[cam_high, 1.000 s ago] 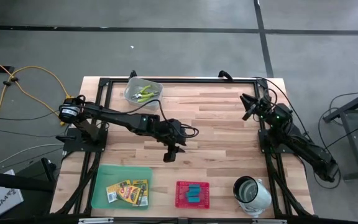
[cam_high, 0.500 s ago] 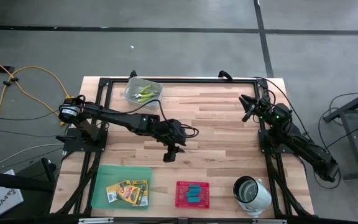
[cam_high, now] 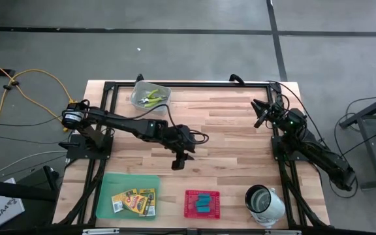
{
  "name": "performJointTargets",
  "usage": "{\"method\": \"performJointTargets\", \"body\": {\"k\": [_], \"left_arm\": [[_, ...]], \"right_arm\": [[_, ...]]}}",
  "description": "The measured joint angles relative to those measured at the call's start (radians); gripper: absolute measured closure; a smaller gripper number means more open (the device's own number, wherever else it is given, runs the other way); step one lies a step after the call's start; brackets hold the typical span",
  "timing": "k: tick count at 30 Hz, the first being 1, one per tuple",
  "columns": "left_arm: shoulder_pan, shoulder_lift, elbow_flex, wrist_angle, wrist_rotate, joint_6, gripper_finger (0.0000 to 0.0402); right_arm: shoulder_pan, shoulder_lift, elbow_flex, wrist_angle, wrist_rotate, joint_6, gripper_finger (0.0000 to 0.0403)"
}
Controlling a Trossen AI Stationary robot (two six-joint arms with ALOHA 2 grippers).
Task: Pick & Place School Supplies
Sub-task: Return to Home Position
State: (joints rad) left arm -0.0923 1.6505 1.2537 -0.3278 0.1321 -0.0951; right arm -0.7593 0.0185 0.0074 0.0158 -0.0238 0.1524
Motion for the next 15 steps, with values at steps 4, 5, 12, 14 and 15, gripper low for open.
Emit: {"method": "performJointTargets", "body": {"k": [4, 5, 12, 14, 15], "left_arm": [[0.026, 0.0, 0.0, -0.007, 0.0, -0.006, 0.0261], [0.033, 0.0, 0.0, -0.011, 0.0, 0.003, 0.0261], [0.086, -0.049, -0.047, -0.092, -0.001, 0.045, 0.0261], [0.107, -0.117, -0.114, -0.044, -0.004, 0.078, 0.0261], [0.117, -0.152, -0.16, -0.01, -0.005, 0.089, 0.0261]], "right_arm": [[0.0, 0.0, 0.0, 0.001, 0.0, 0.0, 0.0318], [0.0, 0.0, 0.0, 0.001, 0.0, 0.0, 0.0318], [0.0, 0.0, 0.0, 0.001, 0.0, 0.0, 0.0318], [0.0, 0.0, 0.0, 0.001, -0.001, 0.0, 0.0318], [0.0, 0.0, 0.0, 0.004, -0.001, 0.0, 0.0318]]}}
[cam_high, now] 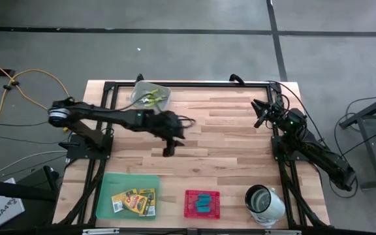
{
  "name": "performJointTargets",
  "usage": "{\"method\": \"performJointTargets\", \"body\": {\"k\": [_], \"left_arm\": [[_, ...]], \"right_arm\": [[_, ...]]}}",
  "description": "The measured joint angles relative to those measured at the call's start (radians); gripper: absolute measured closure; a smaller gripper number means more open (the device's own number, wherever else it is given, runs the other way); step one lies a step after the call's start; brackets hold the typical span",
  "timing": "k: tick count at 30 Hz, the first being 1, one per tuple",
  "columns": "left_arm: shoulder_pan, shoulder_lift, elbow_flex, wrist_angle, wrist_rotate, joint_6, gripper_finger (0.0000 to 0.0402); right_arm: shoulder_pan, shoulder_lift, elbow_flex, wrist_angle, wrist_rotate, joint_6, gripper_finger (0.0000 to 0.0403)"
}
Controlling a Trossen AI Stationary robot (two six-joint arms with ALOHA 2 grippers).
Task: Pick & Place School Supplies
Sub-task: Return to Home Position
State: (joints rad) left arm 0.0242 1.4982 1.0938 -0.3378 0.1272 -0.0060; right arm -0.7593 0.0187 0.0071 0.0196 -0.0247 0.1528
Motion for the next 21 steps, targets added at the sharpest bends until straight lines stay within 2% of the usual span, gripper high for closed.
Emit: {"method": "performJointTargets", "body": {"k": [7, 13, 16, 21], "left_arm": [[0.051, -0.227, -0.351, 0.335, 0.001, 0.006, 0.0261], [0.089, -0.367, -0.574, 0.57, 0.001, -0.16, 0.0261], [0.105, -0.432, -0.657, 0.605, 0.001, -0.231, 0.0261], [0.128, -0.546, -0.762, 0.622, -0.023, -0.208, 0.0261]], "right_arm": [[0.0, 0.007, 0.0, 0.004, -0.002, 0.0, 0.0318], [0.0, 0.007, 0.0, 0.006, -0.003, 0.0, 0.0318], [0.0, 0.007, -0.001, 0.008, -0.003, 0.0, 0.0318], [0.0, 0.007, -0.001, 0.009, -0.005, 0.0, 0.0318]]}}
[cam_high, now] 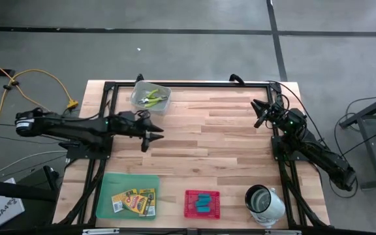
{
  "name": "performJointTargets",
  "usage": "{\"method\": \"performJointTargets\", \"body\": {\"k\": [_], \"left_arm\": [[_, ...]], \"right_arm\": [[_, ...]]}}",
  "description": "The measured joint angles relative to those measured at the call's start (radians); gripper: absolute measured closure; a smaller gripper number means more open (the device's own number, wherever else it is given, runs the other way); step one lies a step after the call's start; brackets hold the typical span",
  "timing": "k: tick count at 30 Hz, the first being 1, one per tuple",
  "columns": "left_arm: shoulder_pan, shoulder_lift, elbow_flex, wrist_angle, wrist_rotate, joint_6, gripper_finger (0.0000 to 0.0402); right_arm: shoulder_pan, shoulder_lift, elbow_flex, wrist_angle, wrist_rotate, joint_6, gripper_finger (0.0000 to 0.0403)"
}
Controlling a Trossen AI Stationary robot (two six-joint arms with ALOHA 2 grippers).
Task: Pick & Place School Supplies
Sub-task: Return to Home Position
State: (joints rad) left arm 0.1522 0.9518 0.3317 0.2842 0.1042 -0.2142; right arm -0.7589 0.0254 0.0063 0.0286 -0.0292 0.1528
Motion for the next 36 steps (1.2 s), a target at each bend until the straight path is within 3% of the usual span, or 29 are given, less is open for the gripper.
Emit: {"method": "performJointTargets", "body": {"k": [9, 15, 24, 36], "left_arm": [[-0.001, -0.101, -0.226, 0.254, -0.014, 0.127, 0.0261], [0.039, -0.13, -0.289, 0.339, -0.022, 0.184, 0.0261], [0.095, -0.237, -0.292, 0.178, -0.02, 0.188, 0.0261], [0.101, -0.509, -0.31, -0.124, -0.021, 0.192, 0.0261]], "right_arm": [[0.0, 0.0, 0.0, 0.001, 0.0, 0.0, 0.0318], [0.0, 0.0, 0.0, 0.001, 0.0, 0.0, 0.0318], [0.0, 0.0, 0.0, 0.002, 0.0, 0.0, 0.0318], [0.0, 0.0, 0.0, 0.002, 0.001, 0.0, 0.0318]]}}
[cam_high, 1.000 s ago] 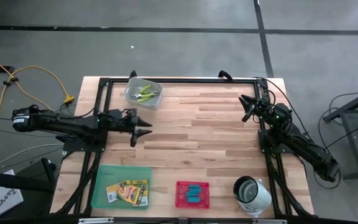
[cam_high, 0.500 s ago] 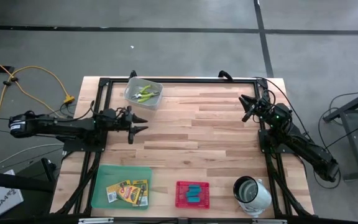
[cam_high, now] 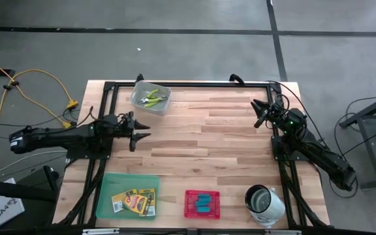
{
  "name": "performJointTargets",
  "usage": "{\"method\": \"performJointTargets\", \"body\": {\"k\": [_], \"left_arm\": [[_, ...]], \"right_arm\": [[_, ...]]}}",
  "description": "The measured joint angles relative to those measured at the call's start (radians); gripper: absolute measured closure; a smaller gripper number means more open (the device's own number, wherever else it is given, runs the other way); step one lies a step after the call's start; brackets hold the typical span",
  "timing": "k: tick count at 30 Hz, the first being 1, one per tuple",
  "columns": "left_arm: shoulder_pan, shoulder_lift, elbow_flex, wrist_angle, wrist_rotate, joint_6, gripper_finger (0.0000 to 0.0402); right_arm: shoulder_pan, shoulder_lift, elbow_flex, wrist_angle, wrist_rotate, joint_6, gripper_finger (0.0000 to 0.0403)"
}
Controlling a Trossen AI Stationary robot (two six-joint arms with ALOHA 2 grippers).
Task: Pick & Place School Supplies
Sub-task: Return to Home Position
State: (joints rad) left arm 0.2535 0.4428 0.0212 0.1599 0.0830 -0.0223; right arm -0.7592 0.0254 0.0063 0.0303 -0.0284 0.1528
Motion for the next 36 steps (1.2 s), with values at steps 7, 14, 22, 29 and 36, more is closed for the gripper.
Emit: {"method": "performJointTargets", "body": {"k": [7, 14, 22, 29, 36], "left_arm": [[-0.001, -0.169, -0.001, -0.159, -0.01, -0.011, 0.0261], [-0.008, -0.214, -0.002, -0.161, -0.011, -0.025, 0.0261], [-0.001, -0.265, -0.002, -0.163, -0.011, -0.05, 0.0261], [-0.001, -0.279, -0.003, -0.164, -0.011, -0.031, 0.0261], [-0.001, -0.277, -0.003, -0.165, -0.011, -0.031, 0.0261]], "right_arm": [[0.0, 0.0, 0.0, 0.0, 0.0, 0.0, 0.0318], [0.0, 0.0, 0.0, 0.0, 0.001, 0.0, 0.0318], [0.0, 0.0, 0.0, 0.0, 0.001, 0.0, 0.0318], [0.0, 0.0, 0.0, 0.0, 0.001, 0.0, 0.0318], [0.0, 0.0, 0.0, 0.0, 0.0, 0.0, 0.0318]]}}
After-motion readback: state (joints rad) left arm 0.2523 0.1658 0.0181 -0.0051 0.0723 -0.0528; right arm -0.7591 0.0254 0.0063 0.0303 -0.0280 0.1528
